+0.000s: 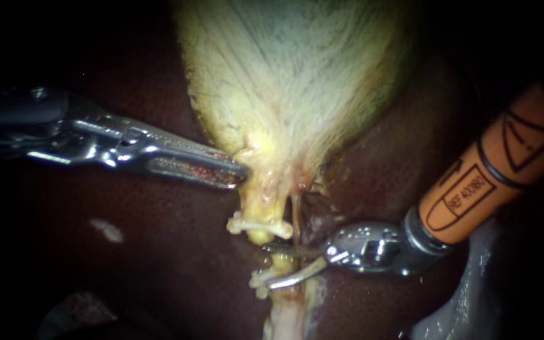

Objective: Go back from the cut left tube

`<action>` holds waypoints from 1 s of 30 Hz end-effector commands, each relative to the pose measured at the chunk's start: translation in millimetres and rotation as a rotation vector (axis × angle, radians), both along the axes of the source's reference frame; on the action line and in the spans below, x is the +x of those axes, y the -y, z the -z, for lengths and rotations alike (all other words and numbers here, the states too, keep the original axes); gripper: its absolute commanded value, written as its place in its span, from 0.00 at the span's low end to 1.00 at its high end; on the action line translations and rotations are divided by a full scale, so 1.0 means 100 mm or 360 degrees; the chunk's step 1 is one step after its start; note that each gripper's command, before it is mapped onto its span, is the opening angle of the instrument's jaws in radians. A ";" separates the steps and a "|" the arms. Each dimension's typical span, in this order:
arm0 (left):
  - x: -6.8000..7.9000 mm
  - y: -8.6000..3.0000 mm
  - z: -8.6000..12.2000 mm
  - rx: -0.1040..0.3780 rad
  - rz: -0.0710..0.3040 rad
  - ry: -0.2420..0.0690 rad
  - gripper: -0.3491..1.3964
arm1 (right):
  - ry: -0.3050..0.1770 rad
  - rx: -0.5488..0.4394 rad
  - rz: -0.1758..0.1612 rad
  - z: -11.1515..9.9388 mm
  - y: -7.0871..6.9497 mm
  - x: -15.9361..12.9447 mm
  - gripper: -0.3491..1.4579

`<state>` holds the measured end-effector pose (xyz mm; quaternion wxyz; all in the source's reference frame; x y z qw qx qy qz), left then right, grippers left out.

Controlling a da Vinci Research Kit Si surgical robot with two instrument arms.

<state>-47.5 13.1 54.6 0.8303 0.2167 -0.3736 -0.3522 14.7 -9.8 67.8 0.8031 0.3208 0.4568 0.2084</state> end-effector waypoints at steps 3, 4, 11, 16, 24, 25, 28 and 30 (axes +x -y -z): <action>0.000 0.000 0.000 -0.0001 0.0000 0.0000 0.00 | -0.0003 -0.0054 -0.0008 0.011 -0.007 -0.014 0.94; 0.000 0.000 0.000 -0.0001 0.0000 0.0000 0.00 | 0.0004 -0.0077 -0.0021 0.016 -0.012 -0.021 0.94; 0.000 0.000 0.000 -0.0001 0.0000 0.0001 0.00 | -0.0001 -0.0412 -0.0030 0.041 -0.047 -0.062 0.97; 0.000 0.000 0.000 -0.0001 0.0000 0.0000 0.00 | 0.0001 -0.0603 -0.0025 0.052 -0.066 -0.075 0.98; -0.002 0.001 -0.002 0.0000 -0.0001 0.0001 0.00 | -0.0014 -0.0673 -0.0031 0.051 -0.067 -0.075 0.99; -0.003 0.003 -0.003 0.0000 -0.0003 0.0003 0.00 | -0.0014 -0.0674 -0.0031 0.050 -0.067 -0.075 0.99; -0.010 0.012 -0.013 -0.0001 -0.0013 0.0012 0.00 | -0.0016 -0.0683 -0.0028 0.049 -0.067 -0.075 0.99; -0.017 0.021 -0.023 -0.0004 -0.0022 0.0018 0.00 | -0.0021 -0.0699 -0.0019 0.049 -0.066 -0.075 0.99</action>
